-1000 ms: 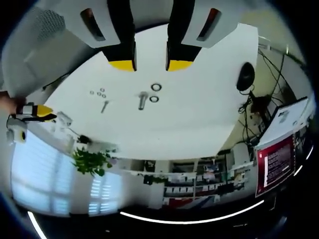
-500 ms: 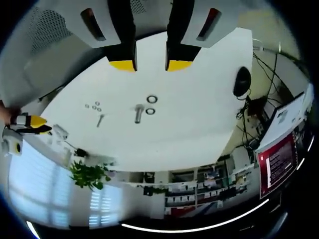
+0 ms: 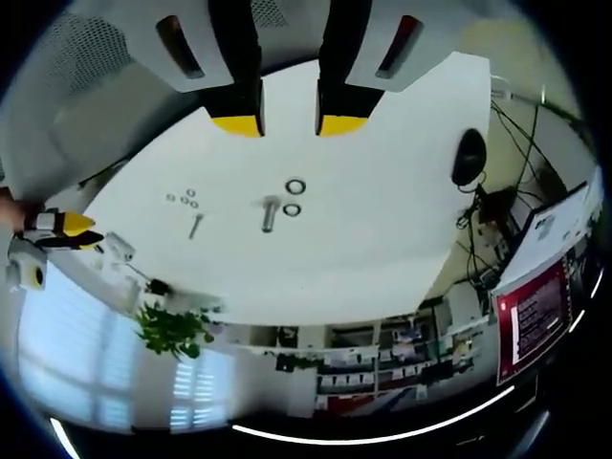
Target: Place the washer onto the threaded stud by aligning its center hole with the stud, sliding it down to the base, and recovering from edge contact or off-axis alignment until the washer reaches the visible bottom stop.
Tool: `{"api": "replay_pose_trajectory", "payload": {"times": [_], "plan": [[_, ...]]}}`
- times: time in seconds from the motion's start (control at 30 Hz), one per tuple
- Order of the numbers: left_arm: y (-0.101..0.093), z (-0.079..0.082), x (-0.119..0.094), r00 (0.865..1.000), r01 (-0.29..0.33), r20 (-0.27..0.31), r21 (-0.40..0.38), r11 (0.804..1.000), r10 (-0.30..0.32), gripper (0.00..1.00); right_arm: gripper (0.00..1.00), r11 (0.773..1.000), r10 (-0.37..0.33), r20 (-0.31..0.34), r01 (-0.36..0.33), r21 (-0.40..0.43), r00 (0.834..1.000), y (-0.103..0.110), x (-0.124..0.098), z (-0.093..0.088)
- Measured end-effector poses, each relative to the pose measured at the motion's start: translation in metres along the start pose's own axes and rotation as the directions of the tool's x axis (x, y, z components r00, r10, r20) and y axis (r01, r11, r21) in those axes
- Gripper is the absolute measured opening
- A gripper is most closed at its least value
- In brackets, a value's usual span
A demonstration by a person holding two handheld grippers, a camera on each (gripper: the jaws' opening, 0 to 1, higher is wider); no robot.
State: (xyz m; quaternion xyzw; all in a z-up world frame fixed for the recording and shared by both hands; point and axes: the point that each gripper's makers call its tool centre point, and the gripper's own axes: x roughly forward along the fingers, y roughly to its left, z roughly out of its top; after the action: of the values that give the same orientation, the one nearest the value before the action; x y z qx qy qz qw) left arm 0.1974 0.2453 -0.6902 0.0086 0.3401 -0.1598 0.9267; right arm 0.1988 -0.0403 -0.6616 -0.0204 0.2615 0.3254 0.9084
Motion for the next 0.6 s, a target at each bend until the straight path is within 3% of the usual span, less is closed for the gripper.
{"api": "replay_pose_trajectory", "payload": {"times": [0.17, 0.47, 0.5, 0.53, 0.6], "plan": [[0.0, 0.004, 0.0, 1.0, 0.0, 0.02, -0.011, 1.0, 0.0, 0.19, 0.32, 1.0, -0.006, -0.002, 0.007, 0.002, 1.0, -0.002, -0.001, 0.0], [-0.009, -0.004, 0.004, 0.999, 0.026, -0.046, 0.026, 0.999, -0.025, 0.21, 0.32, 1.0, -0.02, -0.016, 0.02, 0.005, 1.0, -0.006, -0.002, -0.003], [-0.011, -0.002, 0.002, 0.999, 0.031, -0.041, 0.029, 0.999, -0.03, 0.21, 0.32, 1.0, -0.02, -0.014, 0.02, 0.005, 1.0, -0.006, -0.001, -0.002], [-0.013, 0.01, 0.001, 0.999, 0.046, 0.024, 0.037, 0.998, -0.047, 0.21, 0.32, 1.0, -0.02, -0.012, 0.02, 0.008, 1.0, -0.006, -0.001, -0.002], [-0.009, 0.012, -0.001, 0.999, 0.032, 0.039, -0.005, 0.999, -0.032, 0.22, 0.32, 1.0, -0.021, -0.01, 0.021, 0.004, 1.0, -0.006, -0.002, -0.002]]}}
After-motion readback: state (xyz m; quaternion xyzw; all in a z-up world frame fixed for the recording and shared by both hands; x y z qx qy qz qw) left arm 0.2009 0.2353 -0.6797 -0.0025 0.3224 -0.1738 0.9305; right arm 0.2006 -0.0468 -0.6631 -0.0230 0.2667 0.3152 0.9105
